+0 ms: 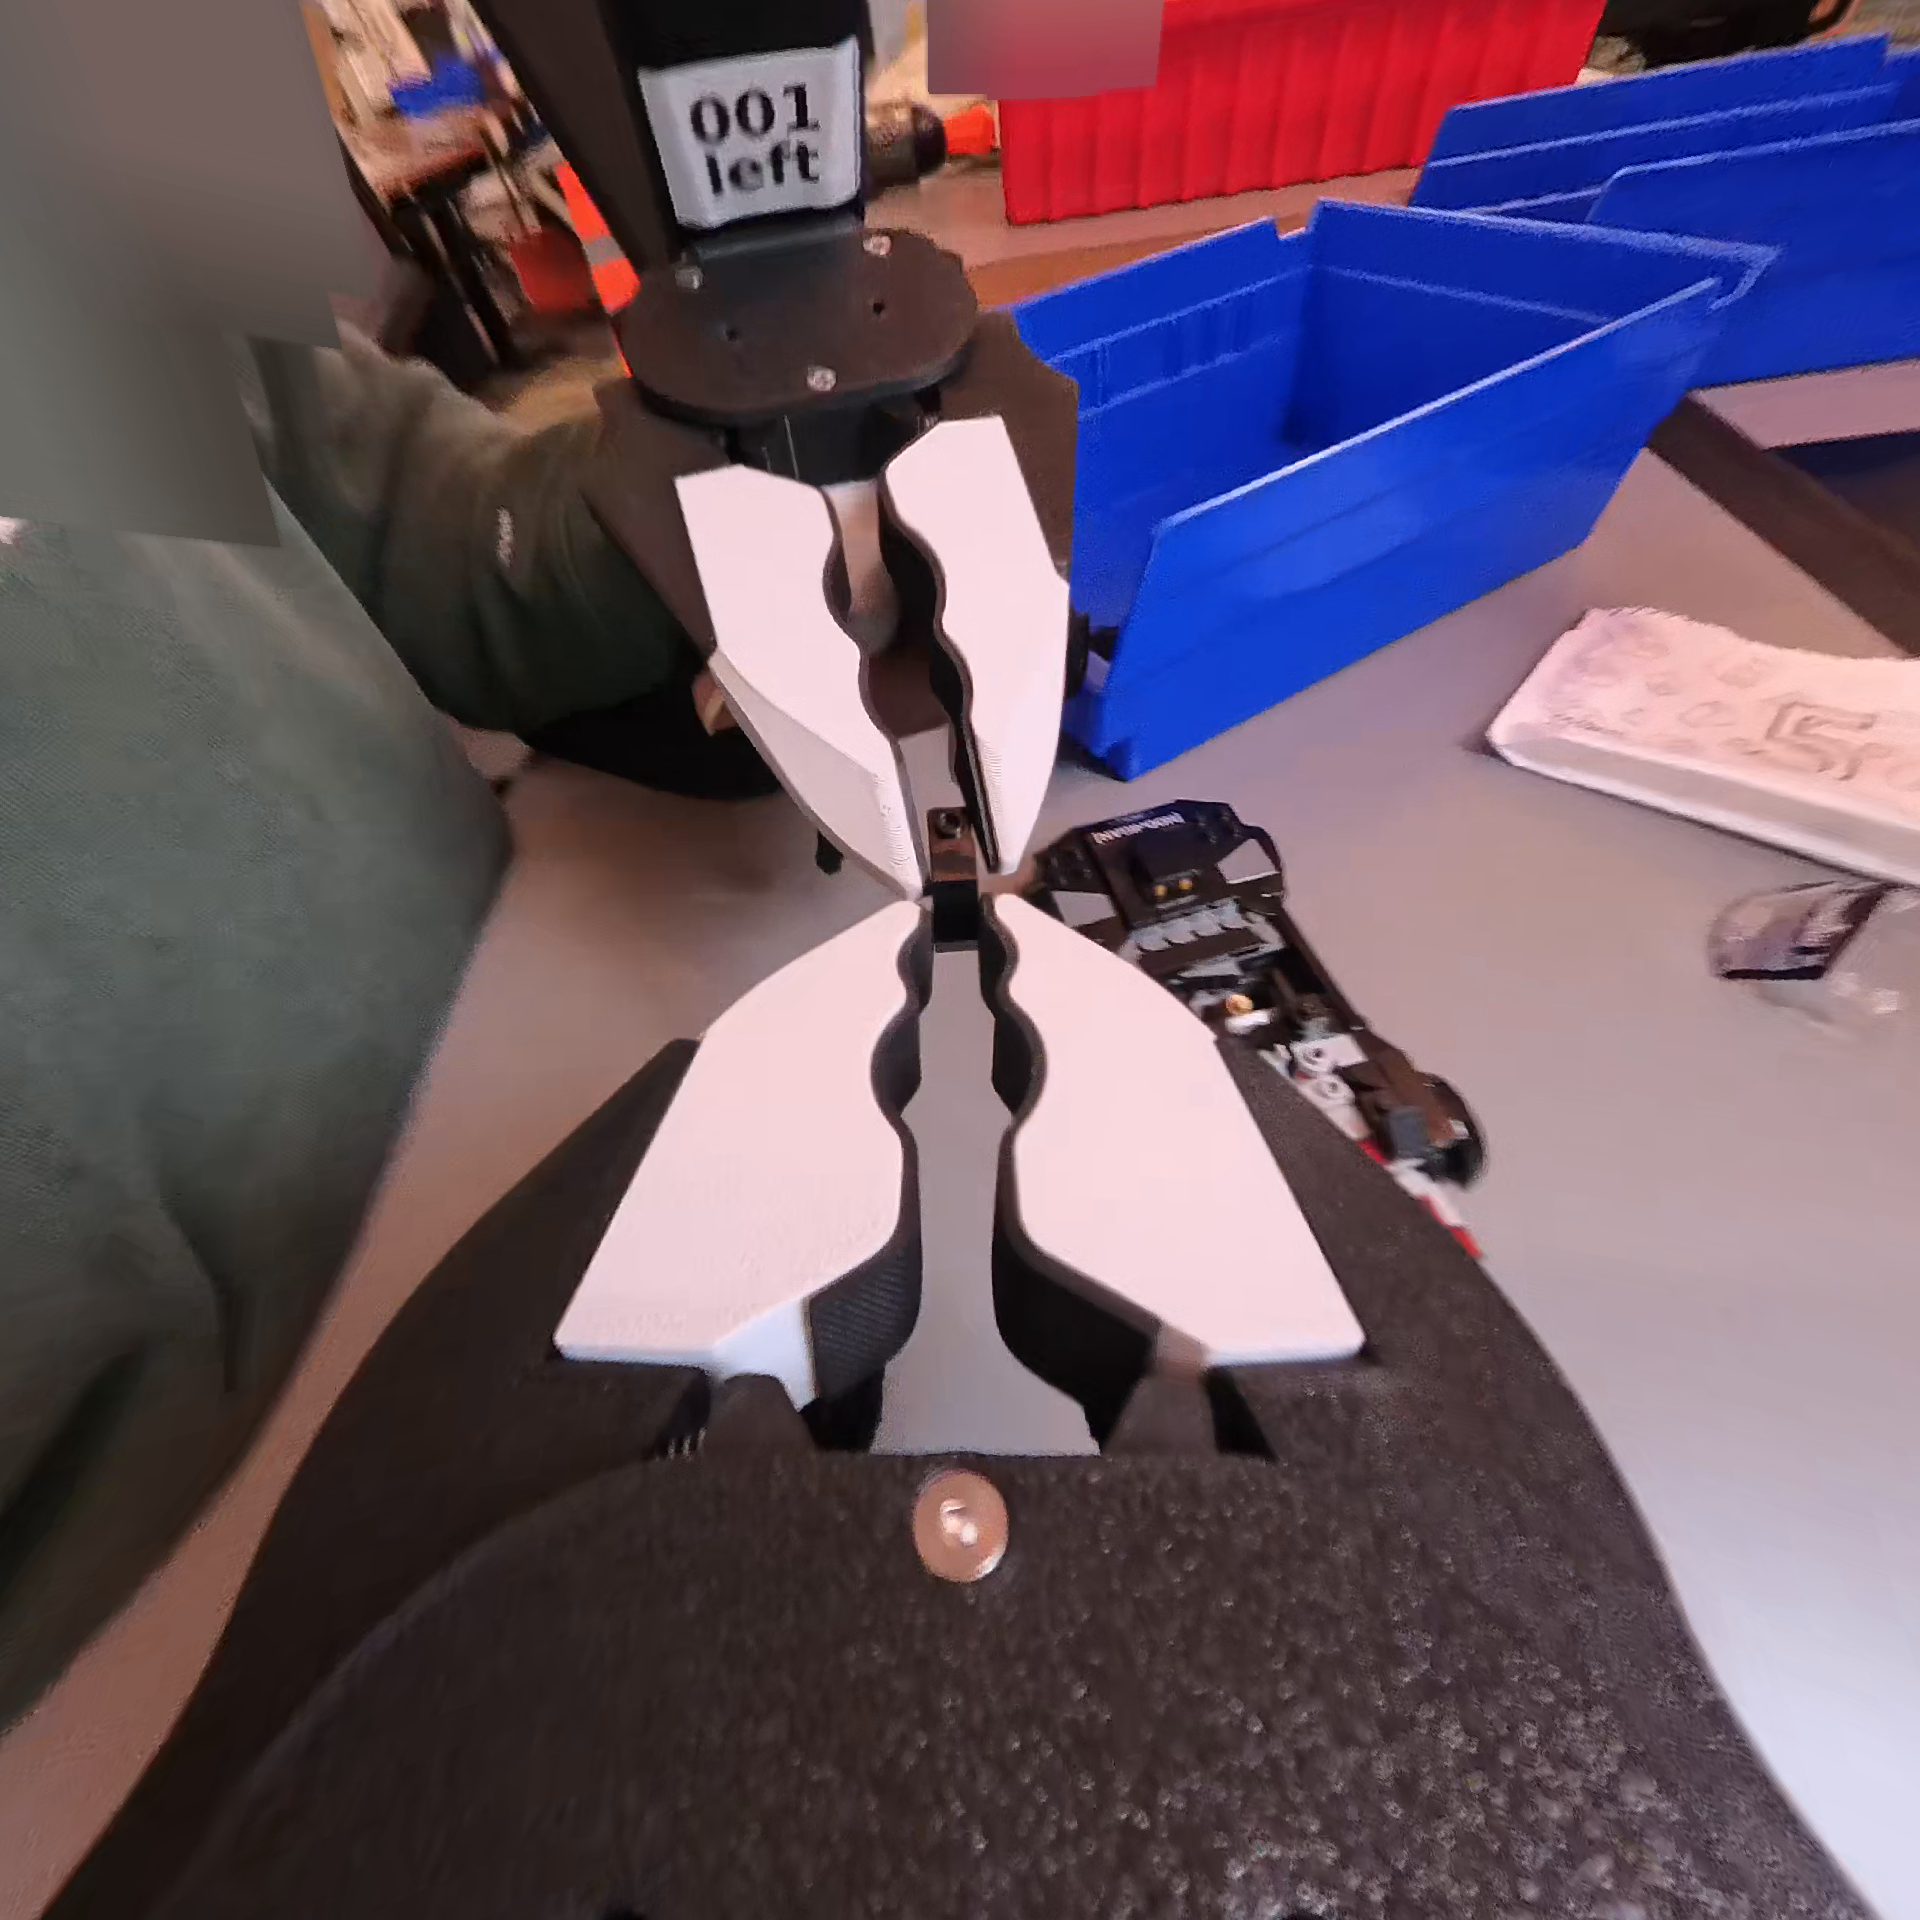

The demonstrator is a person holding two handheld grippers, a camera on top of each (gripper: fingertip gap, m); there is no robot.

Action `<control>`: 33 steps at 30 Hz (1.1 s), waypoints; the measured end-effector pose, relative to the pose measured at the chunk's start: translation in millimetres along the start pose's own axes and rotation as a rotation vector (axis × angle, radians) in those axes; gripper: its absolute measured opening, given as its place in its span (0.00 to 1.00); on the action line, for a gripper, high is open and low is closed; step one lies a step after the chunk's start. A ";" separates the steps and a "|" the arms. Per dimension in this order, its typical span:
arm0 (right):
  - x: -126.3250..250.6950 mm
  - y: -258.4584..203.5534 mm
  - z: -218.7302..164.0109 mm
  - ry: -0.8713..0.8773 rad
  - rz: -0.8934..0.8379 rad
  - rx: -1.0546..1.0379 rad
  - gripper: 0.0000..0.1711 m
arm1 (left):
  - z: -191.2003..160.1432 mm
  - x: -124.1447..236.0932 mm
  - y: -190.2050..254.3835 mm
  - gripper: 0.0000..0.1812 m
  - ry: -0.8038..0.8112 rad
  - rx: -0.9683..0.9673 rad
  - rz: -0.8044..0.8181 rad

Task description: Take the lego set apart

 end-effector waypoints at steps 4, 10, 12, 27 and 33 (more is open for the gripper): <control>-4.3 -6.6 8.0 0.081 0.105 -0.201 0.05 | 1.7 12.9 0.0 0.06 0.082 0.154 -0.027; -8.5 -11.8 10.1 0.088 0.086 -0.220 0.05 | 3.3 22.6 2.2 0.09 0.148 0.257 -0.048; -10.7 -13.9 7.6 0.070 0.081 -0.222 0.05 | 6.2 22.8 5.9 0.10 0.161 0.263 -0.074; 15.3 -0.5 29.9 0.260 -0.039 -0.283 0.05 | 15.7 23.0 -9.9 0.05 0.182 0.227 0.102; 42.8 1.5 40.4 0.331 -0.032 -0.273 0.05 | 12.1 39.9 -21.4 0.05 0.294 0.383 0.032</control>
Point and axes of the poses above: each gripper's, where its closed fingertips meet, x back along the fingers, z out of its top, y = z × x across the jaws, the point moved 1 cm from there along x, back along the fingers, and after that the axes turned 13 degrees about -x, right-handed, at the moved point
